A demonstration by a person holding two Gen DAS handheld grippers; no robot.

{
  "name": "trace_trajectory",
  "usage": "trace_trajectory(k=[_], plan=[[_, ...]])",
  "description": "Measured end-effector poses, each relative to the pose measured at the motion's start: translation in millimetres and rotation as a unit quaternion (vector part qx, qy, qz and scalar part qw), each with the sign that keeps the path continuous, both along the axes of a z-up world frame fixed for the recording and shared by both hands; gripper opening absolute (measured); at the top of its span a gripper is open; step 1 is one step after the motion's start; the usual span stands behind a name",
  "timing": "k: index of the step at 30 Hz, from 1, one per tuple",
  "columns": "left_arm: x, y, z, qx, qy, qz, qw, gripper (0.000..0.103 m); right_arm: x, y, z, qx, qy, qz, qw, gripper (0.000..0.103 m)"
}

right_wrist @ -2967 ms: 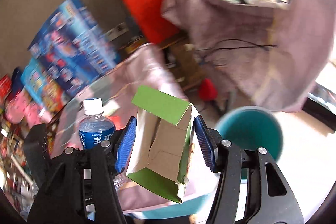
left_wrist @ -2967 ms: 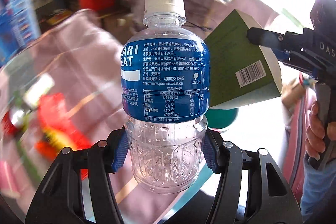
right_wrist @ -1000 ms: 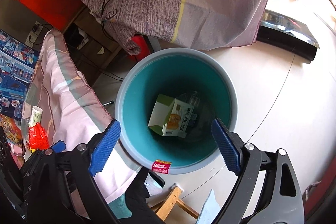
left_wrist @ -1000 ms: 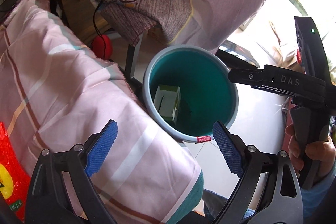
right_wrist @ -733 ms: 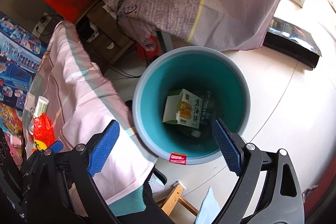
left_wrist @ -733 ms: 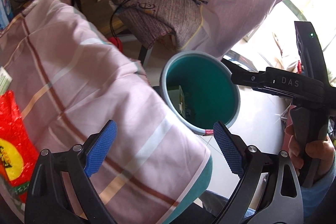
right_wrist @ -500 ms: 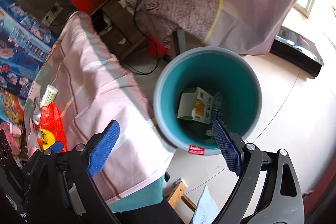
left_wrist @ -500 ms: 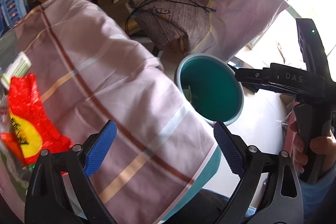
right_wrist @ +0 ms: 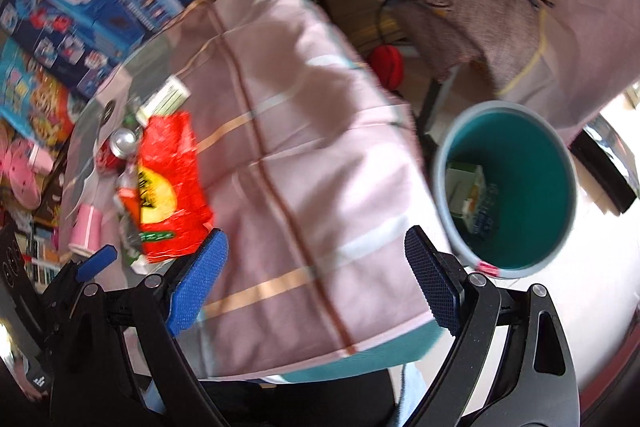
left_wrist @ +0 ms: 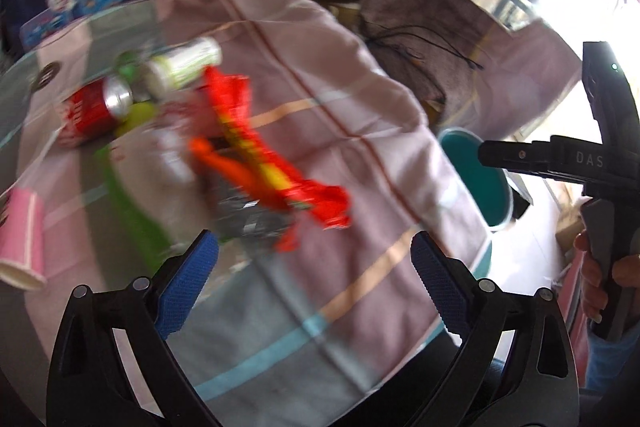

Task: Collect trash
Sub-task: 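Move both tools back over the table, then grasp the pink paper cup with the left tool while the right tool reaches the napkin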

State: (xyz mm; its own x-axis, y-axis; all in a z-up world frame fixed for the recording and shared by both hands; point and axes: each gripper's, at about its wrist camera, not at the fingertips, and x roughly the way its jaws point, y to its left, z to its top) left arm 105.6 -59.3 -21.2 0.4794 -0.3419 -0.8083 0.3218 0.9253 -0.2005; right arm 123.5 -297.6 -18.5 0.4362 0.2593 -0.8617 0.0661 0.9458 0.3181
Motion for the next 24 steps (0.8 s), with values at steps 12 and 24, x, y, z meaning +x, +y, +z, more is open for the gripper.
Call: trace_trajectory(k=[12, 24], plan=[[2.4, 183.7, 2.4, 0.028, -0.009, 0.175, 0.9841, 0.097, 30.7, 136.0, 14.4, -0.020, 0.001, 0.116, 0.993, 0.086], [42.7, 234.5, -38.9, 0.060, 0.057, 0.200, 0.9764, 0.097, 51.7, 194.5, 15.7, -0.032, 0.011, 0.157, 0.987, 0.086]])
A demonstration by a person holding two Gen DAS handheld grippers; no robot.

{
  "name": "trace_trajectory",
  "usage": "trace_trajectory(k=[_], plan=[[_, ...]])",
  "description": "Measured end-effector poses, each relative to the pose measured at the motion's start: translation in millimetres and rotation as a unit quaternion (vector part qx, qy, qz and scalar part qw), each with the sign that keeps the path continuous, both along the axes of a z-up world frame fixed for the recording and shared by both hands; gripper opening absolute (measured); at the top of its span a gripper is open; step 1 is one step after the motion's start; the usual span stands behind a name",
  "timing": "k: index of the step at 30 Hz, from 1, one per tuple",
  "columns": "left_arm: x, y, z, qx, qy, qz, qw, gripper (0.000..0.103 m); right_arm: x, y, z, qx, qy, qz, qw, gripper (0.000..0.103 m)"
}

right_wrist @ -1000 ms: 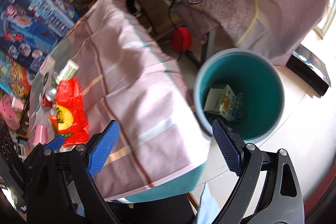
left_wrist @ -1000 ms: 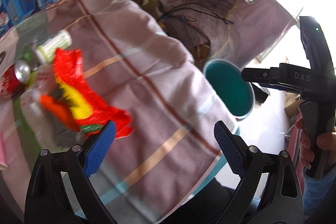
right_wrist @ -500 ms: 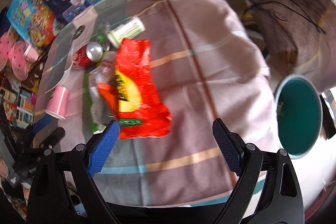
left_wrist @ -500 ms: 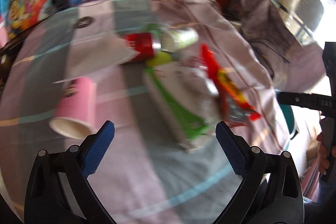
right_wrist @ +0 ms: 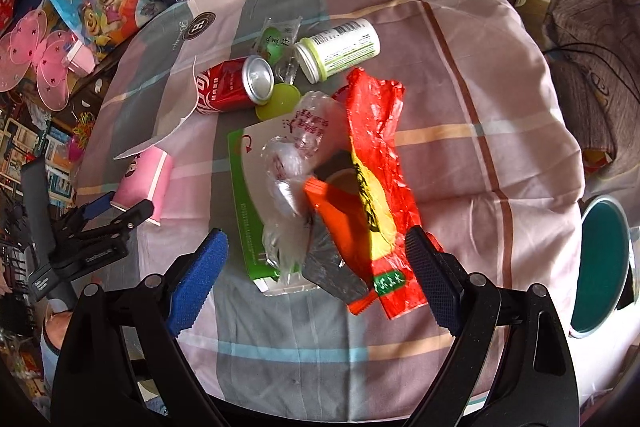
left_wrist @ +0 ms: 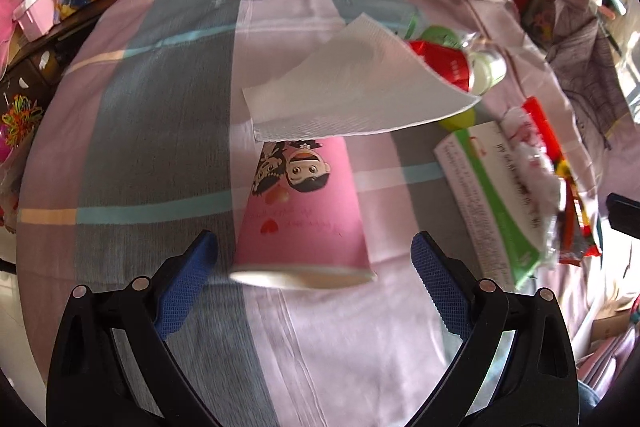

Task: Collect trash
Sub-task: 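Grasp the pink paper cup with the left tool while the right tool reaches the napkin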

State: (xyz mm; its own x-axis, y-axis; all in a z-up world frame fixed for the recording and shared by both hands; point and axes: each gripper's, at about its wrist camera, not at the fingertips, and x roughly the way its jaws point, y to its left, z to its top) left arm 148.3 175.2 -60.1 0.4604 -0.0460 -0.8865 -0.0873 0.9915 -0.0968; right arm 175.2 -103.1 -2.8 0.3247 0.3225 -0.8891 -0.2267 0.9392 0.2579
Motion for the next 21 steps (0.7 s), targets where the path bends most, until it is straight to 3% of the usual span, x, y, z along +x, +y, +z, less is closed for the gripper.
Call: trace_trajectory(k=[7, 10, 11, 14, 18, 21], plan=[[16.8, 1.7, -14.5, -0.007, 0.007, -0.007, 0.9999, 0.097, 8.6, 16.8, 3.2, 0.005, -0.001, 0.014, 1.000, 0.086], [14.0, 2.1, -15.0, -0.015, -0.005, -0.010, 0.9998, 0.063, 10.9, 29.9, 5.2, 0.014, -0.006, 0.029, 0.999, 0.086], [10.9, 2.7, -13.2, -0.018, -0.013, -0.009, 0.9997, 0.060, 11.4, 34.5, 4.9, 0.017, -0.007, 0.034, 0.999, 0.086], [1.8, -0.2, -9.4, -0.028, -0.021, -0.022, 0.9991, 0.059, 10.9, 50.5, 2.2, 0.026, -0.009, 0.055, 0.998, 0.082], [-12.1, -7.9, -12.6, -0.051, -0.012, -0.047, 0.9975, 0.059, 14.8, 77.5, -11.4, 0.021, 0.006, 0.089, 0.996, 0.064], [-13.8, -5.1, -16.2, -0.048, -0.011, -0.042, 0.9979, 0.063, 25.3, 88.0, -17.7, 0.008, 0.010, 0.091, 0.996, 0.064]])
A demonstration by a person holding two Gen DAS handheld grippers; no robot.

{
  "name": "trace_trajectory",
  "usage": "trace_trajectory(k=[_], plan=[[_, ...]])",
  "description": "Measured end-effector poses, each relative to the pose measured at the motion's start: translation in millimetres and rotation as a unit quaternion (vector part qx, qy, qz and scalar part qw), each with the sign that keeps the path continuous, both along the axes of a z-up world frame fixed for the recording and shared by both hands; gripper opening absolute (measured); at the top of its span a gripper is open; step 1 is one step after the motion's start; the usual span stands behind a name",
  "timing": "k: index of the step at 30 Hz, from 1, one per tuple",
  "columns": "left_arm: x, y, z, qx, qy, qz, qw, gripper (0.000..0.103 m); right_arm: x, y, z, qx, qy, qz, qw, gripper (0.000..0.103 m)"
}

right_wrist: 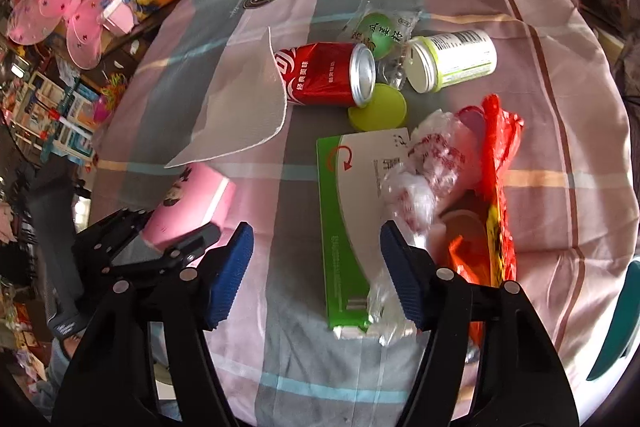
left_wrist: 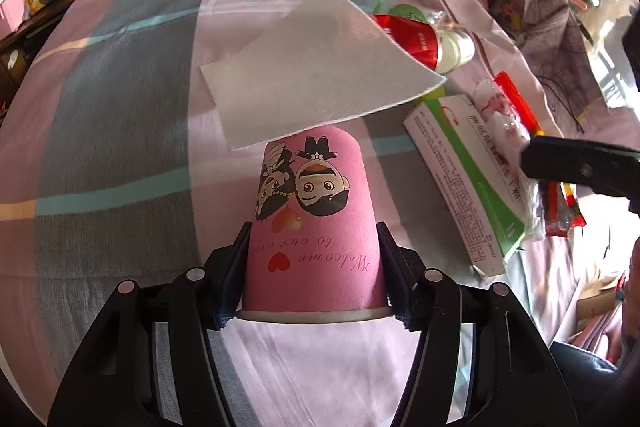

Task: Collect trash
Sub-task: 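Grasp the pink paper cup with the left tool while the right tool reaches the napkin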

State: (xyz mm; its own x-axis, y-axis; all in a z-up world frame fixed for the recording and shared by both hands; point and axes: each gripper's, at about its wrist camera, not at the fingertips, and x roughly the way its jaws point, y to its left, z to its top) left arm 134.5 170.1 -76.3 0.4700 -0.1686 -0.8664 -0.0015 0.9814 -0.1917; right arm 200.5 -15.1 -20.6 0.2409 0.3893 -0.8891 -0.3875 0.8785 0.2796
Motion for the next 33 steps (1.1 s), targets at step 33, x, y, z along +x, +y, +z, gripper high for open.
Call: trace_trajectory(k=[33], plan=[[65.9, 39.1, 18.8, -0.048, -0.022, 0.026, 0.9983, 0.059, 105.5, 63.7, -1.6, -0.127, -0.045, 0.158, 0.978, 0.075]])
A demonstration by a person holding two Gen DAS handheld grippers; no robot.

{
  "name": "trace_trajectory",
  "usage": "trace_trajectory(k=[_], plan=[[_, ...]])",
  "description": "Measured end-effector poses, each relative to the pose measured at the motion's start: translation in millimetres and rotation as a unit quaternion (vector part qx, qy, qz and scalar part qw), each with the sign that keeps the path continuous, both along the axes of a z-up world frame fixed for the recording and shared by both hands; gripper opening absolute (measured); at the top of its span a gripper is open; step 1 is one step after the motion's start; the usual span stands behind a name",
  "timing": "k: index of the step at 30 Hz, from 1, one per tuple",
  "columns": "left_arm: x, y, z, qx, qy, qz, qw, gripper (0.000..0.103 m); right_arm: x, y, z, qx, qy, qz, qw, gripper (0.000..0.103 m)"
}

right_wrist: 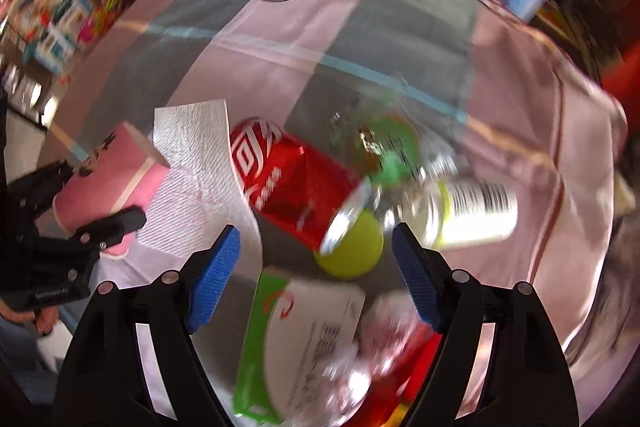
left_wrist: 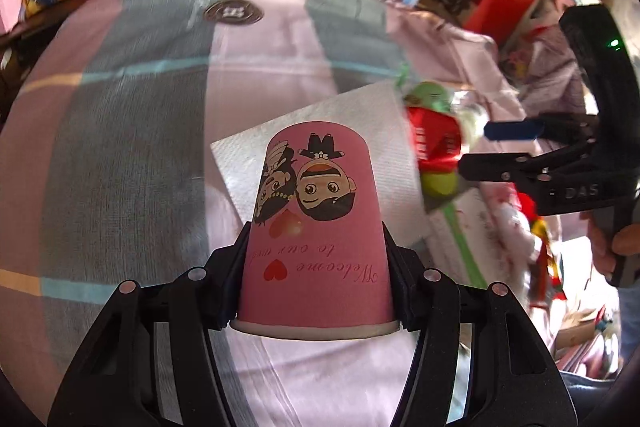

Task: Collect trash
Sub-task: 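Grasp the pink paper cup with the left tool while the right tool reaches the napkin, then lift the pink cup with the left tool while the right tool grasps the white napkin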

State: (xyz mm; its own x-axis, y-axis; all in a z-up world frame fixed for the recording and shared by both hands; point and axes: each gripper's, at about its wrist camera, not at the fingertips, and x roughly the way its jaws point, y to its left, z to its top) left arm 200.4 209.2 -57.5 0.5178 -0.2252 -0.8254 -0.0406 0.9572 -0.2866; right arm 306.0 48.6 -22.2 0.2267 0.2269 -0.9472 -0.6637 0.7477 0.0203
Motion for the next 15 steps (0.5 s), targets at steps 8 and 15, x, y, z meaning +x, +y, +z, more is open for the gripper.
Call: trace_trajectory(k=[8, 15], plan=[[15.5, 13.8, -23.7, -0.002, 0.027, 0.030, 0.9992, 0.061, 17.8, 34.3, -23.6, -0.030, 0.007, 0.102, 0.994, 0.077], [10.2, 20.2, -25.8, -0.015, 0.020, 0.044, 0.9987, 0.064, 13.5, 50.9, -45.6, -0.031, 0.029, 0.139, 0.989, 0.077]])
